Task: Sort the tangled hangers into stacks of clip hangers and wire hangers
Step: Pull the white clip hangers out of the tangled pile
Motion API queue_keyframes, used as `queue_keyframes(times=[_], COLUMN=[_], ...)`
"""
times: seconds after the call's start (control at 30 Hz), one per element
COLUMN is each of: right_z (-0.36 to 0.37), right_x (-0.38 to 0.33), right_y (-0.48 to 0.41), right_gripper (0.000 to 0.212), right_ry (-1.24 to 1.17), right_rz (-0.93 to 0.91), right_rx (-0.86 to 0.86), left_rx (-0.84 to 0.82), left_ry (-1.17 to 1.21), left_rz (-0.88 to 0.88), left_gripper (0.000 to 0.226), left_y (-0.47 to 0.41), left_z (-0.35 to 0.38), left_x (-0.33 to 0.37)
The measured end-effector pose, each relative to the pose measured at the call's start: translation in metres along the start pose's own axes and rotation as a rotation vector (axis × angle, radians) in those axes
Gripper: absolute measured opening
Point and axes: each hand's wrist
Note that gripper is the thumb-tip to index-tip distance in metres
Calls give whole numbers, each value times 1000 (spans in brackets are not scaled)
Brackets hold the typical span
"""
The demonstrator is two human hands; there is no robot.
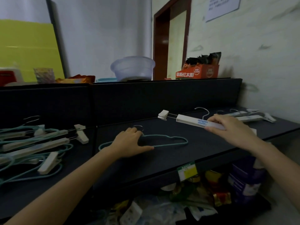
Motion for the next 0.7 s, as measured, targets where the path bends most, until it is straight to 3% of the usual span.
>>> queue_keyframes(times=[0.2,0.43,0.7], right_z=[9,13,-32], right_x=[42,86,200], right_y=[-27,-49,-85], right_gripper=[21,23,22], right_ry=[14,22,13], right_rz=[-19,-7,21], right_rx=[-45,-97,-42], left_rx=[-100,73,116], left_ry=[-42,-87,-54], left_rz=[32,70,76], left_gripper=[80,42,36], left_y=[-32,-95,-174], left_z=[4,-23,-18], left_x=[12,41,136])
Point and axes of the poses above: each hand's wrist, its own y-axis away from the middle knuckle, its own z-axis out of the palm, x = y × z, and after that the axes turned 1 degree about -y, right-handed
